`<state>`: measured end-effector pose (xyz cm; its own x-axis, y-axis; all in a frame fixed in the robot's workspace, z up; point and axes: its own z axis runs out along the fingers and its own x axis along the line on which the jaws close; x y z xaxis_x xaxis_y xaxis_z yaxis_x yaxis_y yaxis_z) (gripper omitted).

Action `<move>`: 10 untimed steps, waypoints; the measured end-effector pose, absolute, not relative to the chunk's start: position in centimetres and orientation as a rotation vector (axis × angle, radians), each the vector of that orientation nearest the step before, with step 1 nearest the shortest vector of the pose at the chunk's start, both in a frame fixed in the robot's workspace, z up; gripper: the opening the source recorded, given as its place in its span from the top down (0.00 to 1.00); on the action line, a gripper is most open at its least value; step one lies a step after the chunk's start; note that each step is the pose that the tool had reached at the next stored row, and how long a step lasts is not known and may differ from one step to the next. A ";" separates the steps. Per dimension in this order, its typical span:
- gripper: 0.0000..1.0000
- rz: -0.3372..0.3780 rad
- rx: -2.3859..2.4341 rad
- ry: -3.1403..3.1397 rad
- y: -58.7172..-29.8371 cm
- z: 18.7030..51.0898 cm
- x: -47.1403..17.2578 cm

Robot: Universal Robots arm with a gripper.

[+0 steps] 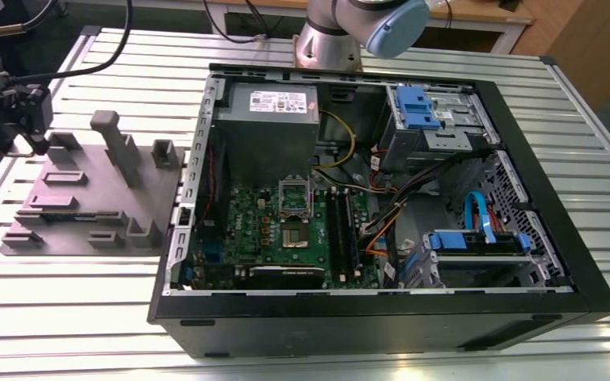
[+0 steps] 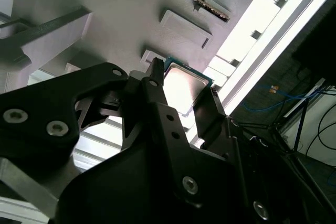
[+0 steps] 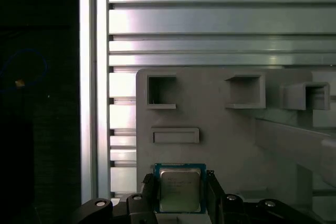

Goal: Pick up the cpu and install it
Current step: 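Pick up the cpu and move it towards the insertion slot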

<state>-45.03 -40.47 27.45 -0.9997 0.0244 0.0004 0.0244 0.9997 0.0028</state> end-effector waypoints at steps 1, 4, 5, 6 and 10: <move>0.53 -0.004 -0.038 -3.141 -40.5 27.5 -45.0; 0.53 -0.005 -0.038 -3.141 -40.5 27.6 -45.0; 0.53 -0.004 -0.038 -3.141 -40.5 27.7 -45.0; 0.53 -0.004 -0.038 -3.141 -40.5 27.7 -45.0; 0.53 -0.005 -0.038 -3.141 -40.5 27.9 -45.0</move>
